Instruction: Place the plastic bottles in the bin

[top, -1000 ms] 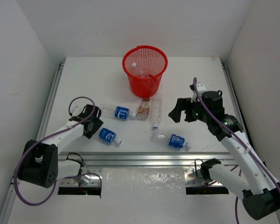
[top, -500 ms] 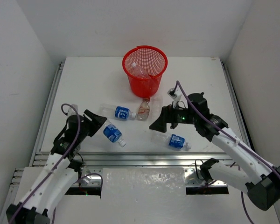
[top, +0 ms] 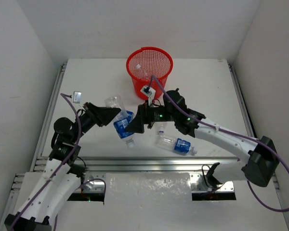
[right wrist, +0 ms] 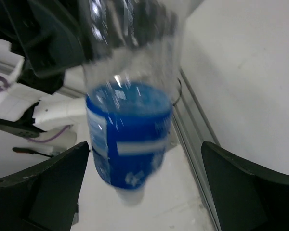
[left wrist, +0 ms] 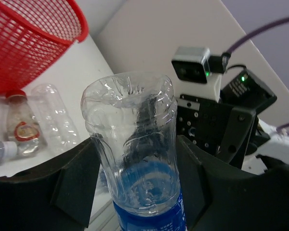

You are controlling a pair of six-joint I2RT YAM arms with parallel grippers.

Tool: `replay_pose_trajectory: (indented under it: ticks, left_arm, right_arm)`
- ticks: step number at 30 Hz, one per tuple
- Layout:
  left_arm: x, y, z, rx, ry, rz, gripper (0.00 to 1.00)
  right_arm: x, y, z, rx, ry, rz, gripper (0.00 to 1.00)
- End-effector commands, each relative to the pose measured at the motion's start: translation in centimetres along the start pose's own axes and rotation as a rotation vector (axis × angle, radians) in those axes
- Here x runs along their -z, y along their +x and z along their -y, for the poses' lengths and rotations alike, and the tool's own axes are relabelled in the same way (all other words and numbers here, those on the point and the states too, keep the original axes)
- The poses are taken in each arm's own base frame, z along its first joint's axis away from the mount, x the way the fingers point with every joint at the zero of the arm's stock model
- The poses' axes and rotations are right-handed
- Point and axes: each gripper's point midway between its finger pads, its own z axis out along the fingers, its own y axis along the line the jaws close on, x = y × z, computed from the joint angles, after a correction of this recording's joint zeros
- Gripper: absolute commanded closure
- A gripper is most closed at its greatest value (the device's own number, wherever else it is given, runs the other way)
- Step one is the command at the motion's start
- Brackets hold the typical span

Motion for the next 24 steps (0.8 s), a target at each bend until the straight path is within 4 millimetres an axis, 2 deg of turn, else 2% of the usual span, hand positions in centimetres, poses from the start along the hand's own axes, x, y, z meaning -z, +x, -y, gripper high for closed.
replay_pose_trajectory:
  ticks: [1,3,5,6,7,8,9,10,11,12,13,14,15,16,17,18,19,20,21,22,23,24]
  left_arm:
    - [-0.2,-1.0,4.6,-0.084,0.199,-0.014,0.97]
    - [-0.5,-1.1,4.9,-0.085,0.213,-0.019,0.94]
    - [-0.9,-1.5,5.2,-0.091,0.227,-0.019,0.88]
    - [-1.1,-1.8,5.3,-0.099,0.225,-0.012,0.86]
    - [-1.4,-1.8,4.8,-0.118,0.202,-0.016,0.79]
    - [-1.9,-2.7,4.9,-0.128,0.182,0.000,0.69]
    - [-2.2,-3.4,4.8,-0.135,0.151,0.014,0.54]
    - [-2.6,-3.9,2.8,-0.140,0.037,0.026,0.28]
    - [-2.9,-5.7,3.5,-0.158,-0.006,0.058,0.17]
    - [-2.9,-6.9,3.1,-0.166,-0.071,0.084,0.11]
    - [-2.7,-6.9,-0.5,-0.164,-0.265,0.065,0.07]
    - [-2.4,-9.4,0.8,-0.186,-0.313,0.112,0.05]
    - [-1.0,-8.8,-1.5,-0.156,-0.476,0.068,0.00]
    - [0.0,-10.5,-4.1,-0.150,-0.658,0.139,0.00]
    - [0.8,-12.3,-3.3,-0.153,-0.707,0.184,0.00]
    - [1.9,-12.0,-4.4,-0.140,-0.796,0.173,0.00]
    - [2.7,-12.6,-5.0,-0.147,-0.852,0.207,0.00]
    - [3.1,-12.5,-5.3,-0.149,-0.869,0.208,0.00]
    - [3.2,-12.4,-5.5,-0.150,-0.872,0.211,0.00]
    - [3.7,-11.7,-6.2,-0.152,-0.881,0.205,0.00]
    - [3.7,-11.4,-6.4,-0.154,-0.877,0.202,0.00]
    - [3.7,-11.0,-6.6,-0.154,-0.869,0.197,0.00]
  right_arm:
    - [-1.1,-4.3,-4.8,0.094,-0.174,0.098,0.01]
    - [-2.0,-4.5,-4.3,0.079,-0.163,0.093,0.02]
    - [-2.3,-5.2,-4.7,0.093,-0.177,0.105,0.05]
    - [-2.5,-5.2,-4.8,0.093,-0.193,0.099,0.13]
    - [-2.6,-5.2,-5.2,0.095,-0.216,0.091,0.24]
    - [-2.7,-5.1,-5.4,0.093,-0.231,0.079,0.34]
    - [-2.6,-5.3,-5.5,0.100,-0.229,0.079,0.52]
    - [-2.5,-5.5,-5.3,0.110,-0.213,0.084,0.65]
    - [-2.5,-5.7,-3.3,0.122,-0.103,0.102,0.79]
    - [-2.2,-6.4,-2.7,0.136,-0.043,0.125,0.92]
    - [-1.2,-6.9,-1.1,0.126,0.041,0.137,1.00]
    - [-0.5,-8.2,0.5,0.141,0.132,0.186,1.00]
    - [0.3,-9.5,0.8,0.146,0.161,0.210,1.00]
    - [1.8,-10.8,2.9,0.127,0.229,0.228,1.00]
    - [2.6,-11.8,4.1,0.123,0.271,0.242,1.00]
    - [4.7,-15.0,5.4,0.124,0.337,0.312,1.00]
    - [5.4,-16.9,6.0,0.132,0.372,0.328,1.00]
    - [5.8,-16.7,8.3,0.106,0.431,0.316,1.00]
    - [7.0,-19.9,8.1,0.134,0.468,0.375,1.00]
    - [7.6,-20.6,11.3,0.118,0.545,0.359,1.00]
    - [8.5,-23.6,10.7,0.157,0.561,0.411,1.00]
    - [9.6,-25.2,12.5,0.159,0.633,0.444,1.00]
